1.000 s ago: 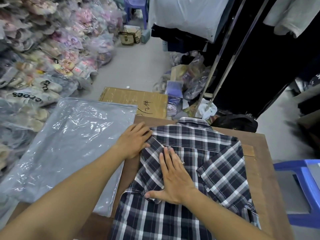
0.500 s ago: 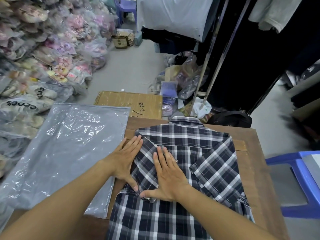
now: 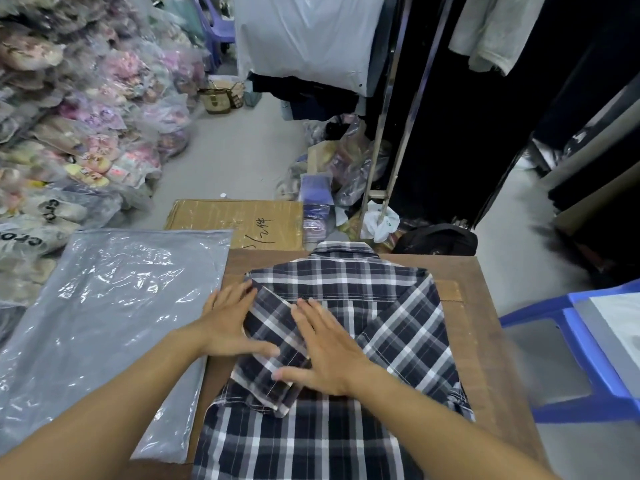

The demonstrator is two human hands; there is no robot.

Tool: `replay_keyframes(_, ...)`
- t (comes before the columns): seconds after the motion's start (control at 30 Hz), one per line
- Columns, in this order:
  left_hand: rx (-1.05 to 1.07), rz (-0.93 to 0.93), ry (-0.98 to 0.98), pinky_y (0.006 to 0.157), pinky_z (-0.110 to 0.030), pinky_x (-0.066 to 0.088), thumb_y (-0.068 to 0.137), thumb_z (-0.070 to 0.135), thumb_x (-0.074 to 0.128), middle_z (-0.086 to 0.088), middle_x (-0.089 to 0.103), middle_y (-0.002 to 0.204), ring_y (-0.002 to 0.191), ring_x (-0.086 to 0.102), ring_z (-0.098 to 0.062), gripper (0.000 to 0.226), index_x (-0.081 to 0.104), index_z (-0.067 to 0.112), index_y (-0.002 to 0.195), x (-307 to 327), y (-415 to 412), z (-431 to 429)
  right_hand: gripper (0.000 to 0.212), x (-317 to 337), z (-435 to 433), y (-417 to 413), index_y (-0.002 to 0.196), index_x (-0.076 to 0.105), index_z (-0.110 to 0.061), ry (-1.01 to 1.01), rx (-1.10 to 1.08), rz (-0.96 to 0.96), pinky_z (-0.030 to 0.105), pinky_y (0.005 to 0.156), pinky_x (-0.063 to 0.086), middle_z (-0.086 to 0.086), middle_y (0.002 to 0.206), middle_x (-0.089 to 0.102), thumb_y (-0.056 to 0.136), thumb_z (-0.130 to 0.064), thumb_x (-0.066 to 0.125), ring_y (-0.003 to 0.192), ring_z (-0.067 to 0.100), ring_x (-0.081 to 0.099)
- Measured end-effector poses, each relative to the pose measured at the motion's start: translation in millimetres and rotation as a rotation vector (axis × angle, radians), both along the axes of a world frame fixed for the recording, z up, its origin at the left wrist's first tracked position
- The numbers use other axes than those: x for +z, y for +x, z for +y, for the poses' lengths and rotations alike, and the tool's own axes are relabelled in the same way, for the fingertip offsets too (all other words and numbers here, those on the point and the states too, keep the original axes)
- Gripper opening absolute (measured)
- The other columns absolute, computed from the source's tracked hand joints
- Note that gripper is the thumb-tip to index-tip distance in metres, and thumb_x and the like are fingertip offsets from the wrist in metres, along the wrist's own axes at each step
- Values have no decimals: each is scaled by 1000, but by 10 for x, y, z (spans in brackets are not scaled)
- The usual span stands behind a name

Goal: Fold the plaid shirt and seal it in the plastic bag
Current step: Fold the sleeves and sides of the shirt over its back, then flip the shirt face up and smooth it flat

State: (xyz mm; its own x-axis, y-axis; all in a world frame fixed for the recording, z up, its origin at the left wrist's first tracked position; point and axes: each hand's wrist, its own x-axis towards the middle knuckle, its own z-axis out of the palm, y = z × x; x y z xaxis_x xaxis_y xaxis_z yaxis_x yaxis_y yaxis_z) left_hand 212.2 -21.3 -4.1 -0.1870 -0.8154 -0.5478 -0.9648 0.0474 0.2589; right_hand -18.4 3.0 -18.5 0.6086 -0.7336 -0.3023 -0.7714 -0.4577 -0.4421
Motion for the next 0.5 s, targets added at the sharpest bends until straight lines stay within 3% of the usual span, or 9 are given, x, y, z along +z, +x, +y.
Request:
replay_keyframes(0.07, 193, 127, -135, 117, -46, 23, 67, 82, 55, -6, 29, 154, 144, 22, -30, 110, 28, 17, 151, -9, -45, -133, 77, 102, -171, -320, 154, 26, -15, -140, -174, -113, 44, 122, 19, 2, 159, 28, 95, -63, 42, 147, 23, 20)
replay_keyframes(0.1, 268, 149, -197, 111, -44, 31, 77, 67, 62, -10, 40, 142, 136, 33, -32, 88, 38, 15, 144, -45, -50, -206, 60, 116, -269, -525, 146, 40, -16, -213, -303, -130, 42, 116, 29, 2, 147, 42, 98, -52, 46, 138, 23, 33)
replay_keyframes(0.17, 419, 186, -265, 102, -43, 41, 83, 41, 73, -13, 52, 126, 123, 47, -35, 62, 46, 9, 129, -113, -63, -339, 37, 127, -426, -962, 129, 55, -15, -283, -611, -99, 42, 106, 37, 4, 128, 52, 96, -33, 54, 121, 24, 42)
replay_keyframes(0.2, 507, 226, -259, 100, -44, 45, 81, 32, 78, -14, 54, 126, 121, 52, -35, 62, 46, 8, 128, -148, -76, -393, 33, 117, -481, -1180, 124, 58, -15, -282, -763, -73, 44, 103, 38, 6, 125, 52, 94, -26, 56, 117, 26, 42)
replay_keyframes(0.27, 675, 305, -195, 98, -43, 49, 76, 19, 83, -13, 56, 130, 119, 56, -33, 69, 43, 5, 130, -169, -115, -453, 34, 120, -547, -1524, 124, 55, -14, -183, -997, -54, 44, 102, 38, 9, 129, 51, 91, -21, 59, 118, 28, 42)
replay_keyframes(0.37, 852, 315, -145, 90, -38, 47, 73, 10, 85, -11, 61, 118, 111, 59, -30, 66, 46, 2, 125, -194, -134, -515, 49, 162, -608, -1745, 135, 45, -11, 158, -1194, -293, 37, 91, 46, 7, 123, 59, 91, -16, 66, 103, 21, 56)
replay_keyframes(0.43, 922, 317, -108, 80, -36, 49, 72, 9, 86, -8, 65, 105, 96, 62, -27, 49, 61, 2, 114, -198, -126, -545, 55, 174, -652, -1769, 136, 45, -11, 324, -1232, -388, 37, 85, 50, 4, 109, 63, 89, -15, 72, 92, 17, 60)
replay_keyframes(0.5, 954, 394, -27, 62, -31, 48, 77, 6, 81, -11, 69, 95, 72, 59, -22, 26, 69, 3, 100, -211, -103, -573, 44, 182, -681, -1755, 126, 54, -12, 424, -1218, -394, 38, 87, 50, 5, 113, 64, 87, -18, 74, 99, 22, 62)
